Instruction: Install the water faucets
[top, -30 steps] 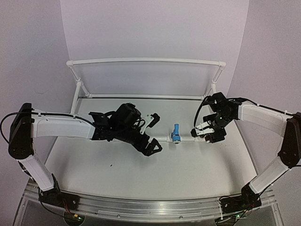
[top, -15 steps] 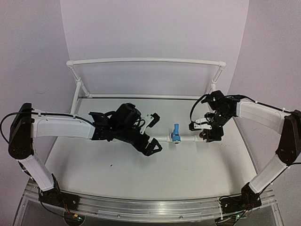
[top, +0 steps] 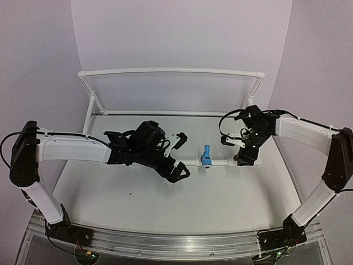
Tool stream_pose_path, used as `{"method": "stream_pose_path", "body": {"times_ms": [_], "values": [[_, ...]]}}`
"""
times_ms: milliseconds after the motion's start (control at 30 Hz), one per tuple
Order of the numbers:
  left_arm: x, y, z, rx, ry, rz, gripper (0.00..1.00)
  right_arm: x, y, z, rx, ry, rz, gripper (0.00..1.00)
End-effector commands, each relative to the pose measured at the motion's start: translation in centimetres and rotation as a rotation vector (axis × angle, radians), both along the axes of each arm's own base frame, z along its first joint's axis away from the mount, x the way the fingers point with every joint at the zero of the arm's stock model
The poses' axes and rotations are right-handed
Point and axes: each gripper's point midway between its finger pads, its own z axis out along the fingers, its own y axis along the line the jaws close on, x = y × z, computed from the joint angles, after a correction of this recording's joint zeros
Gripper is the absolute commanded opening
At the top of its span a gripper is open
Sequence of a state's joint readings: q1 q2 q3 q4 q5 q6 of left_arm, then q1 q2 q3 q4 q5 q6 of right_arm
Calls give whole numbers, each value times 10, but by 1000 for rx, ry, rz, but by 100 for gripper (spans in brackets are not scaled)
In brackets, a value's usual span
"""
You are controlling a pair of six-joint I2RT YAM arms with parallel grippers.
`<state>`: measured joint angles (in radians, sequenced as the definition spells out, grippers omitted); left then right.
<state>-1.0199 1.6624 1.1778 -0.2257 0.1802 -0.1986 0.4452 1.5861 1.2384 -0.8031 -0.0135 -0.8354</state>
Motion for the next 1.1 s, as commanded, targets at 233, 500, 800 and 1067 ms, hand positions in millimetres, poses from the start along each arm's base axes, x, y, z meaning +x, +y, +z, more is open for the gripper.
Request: {"method": "stream_pose_path", "body": {"times_ms": [233, 500, 800, 1067], "values": [[6, 1, 30, -70, -60, 19, 100, 6, 16, -4, 157, 61, -262, 86], [5, 3, 29, -69, -56, 20, 100, 14, 18, 18, 159, 4, -216, 98], [4, 4, 29, -72, -53, 21, 100, 21, 24, 77, 135, -126, 24, 98], [3, 3, 34, -88, -58, 15, 100, -1, 6, 88, -144, -193, 482, 98]]}}
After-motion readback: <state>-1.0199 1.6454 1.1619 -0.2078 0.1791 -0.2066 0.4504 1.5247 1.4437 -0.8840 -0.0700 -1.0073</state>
